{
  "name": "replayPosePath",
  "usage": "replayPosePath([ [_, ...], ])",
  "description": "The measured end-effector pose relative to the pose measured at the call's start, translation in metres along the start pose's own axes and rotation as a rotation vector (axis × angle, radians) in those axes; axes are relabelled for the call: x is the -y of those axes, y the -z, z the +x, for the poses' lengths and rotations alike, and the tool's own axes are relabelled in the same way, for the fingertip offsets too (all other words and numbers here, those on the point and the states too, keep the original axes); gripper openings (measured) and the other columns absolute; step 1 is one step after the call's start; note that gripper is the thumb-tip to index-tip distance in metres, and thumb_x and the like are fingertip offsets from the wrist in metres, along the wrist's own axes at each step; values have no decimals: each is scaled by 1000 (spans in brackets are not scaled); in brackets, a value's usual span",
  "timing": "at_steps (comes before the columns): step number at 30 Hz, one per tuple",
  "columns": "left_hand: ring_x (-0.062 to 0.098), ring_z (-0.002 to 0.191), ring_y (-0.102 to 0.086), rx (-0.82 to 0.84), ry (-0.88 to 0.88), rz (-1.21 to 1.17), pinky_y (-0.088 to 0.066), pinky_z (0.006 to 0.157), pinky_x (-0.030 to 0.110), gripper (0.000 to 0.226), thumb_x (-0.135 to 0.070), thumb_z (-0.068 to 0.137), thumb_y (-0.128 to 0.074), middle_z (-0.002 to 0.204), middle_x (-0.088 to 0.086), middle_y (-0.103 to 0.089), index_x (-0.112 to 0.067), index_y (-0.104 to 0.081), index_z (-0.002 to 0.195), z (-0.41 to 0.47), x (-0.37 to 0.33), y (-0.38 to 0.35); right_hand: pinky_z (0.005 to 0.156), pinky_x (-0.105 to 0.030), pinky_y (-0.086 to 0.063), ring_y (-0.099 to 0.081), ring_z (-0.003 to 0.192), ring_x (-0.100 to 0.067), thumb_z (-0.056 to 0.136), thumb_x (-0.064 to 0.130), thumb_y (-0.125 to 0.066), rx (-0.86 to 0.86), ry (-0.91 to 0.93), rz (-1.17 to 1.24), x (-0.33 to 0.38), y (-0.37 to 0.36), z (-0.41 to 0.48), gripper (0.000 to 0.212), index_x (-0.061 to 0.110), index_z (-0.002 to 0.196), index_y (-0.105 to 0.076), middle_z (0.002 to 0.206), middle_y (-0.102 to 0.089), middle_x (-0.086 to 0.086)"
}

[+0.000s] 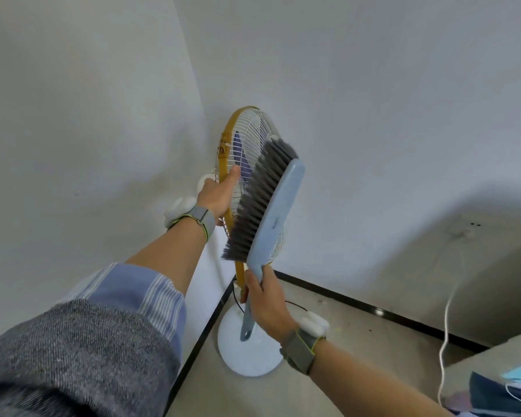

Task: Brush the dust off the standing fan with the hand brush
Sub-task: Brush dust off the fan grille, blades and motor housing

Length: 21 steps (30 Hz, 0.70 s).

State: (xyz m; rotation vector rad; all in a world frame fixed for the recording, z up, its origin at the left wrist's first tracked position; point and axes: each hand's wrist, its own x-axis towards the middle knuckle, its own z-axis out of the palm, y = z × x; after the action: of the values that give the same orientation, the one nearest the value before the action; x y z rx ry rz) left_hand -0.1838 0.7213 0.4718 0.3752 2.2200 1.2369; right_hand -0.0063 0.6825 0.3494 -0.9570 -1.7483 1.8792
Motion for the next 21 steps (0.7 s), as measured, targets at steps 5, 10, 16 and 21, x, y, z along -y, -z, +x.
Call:
replayPosePath([
  [5, 40, 127, -47, -16, -15, -17, -45, 98, 60, 110, -90, 67, -41, 148, 11, -42, -19, -25, 150, -4, 10, 7, 68, -46, -56, -59, 60, -21, 96, 30, -48, -96, -96, -99, 2, 26, 46, 22, 9, 90, -50, 72, -58, -7],
  [10, 33, 108, -56, -85, -47, -36, -49, 95, 49, 89, -86, 74, -40, 123, 10, -57, -17, -44, 131, -6, 26, 19, 71, -54, -57, -62, 58, -29, 89, 36, -49, -322, -115, -88, 12, 72, 93, 28, 8, 93, -51, 78, -61, -14],
  [16, 30, 105, -59, -168, -51, -74, -47, 98, 52, 108, -100, 50, -38, 117, 9, -63, -18, -53, 118, -6, 45, 33, 58, -37, -51, -54, 53, -21, 101, 19, -47, -195, 45, 154, 40, 49, 62, 18, 6, 89, -48, 63, -53, -6],
  [21, 31, 105, -61, -178, -46, -80, -49, 97, 53, 123, -106, 37, -33, 118, 6, -64, -21, -53, 123, -4, 55, 32, 50, -31, -50, -54, 52, -19, 102, 18, -46, 10, -59, 150, 15, 21, 38, 19, 7, 86, -46, 64, -52, -10],
])
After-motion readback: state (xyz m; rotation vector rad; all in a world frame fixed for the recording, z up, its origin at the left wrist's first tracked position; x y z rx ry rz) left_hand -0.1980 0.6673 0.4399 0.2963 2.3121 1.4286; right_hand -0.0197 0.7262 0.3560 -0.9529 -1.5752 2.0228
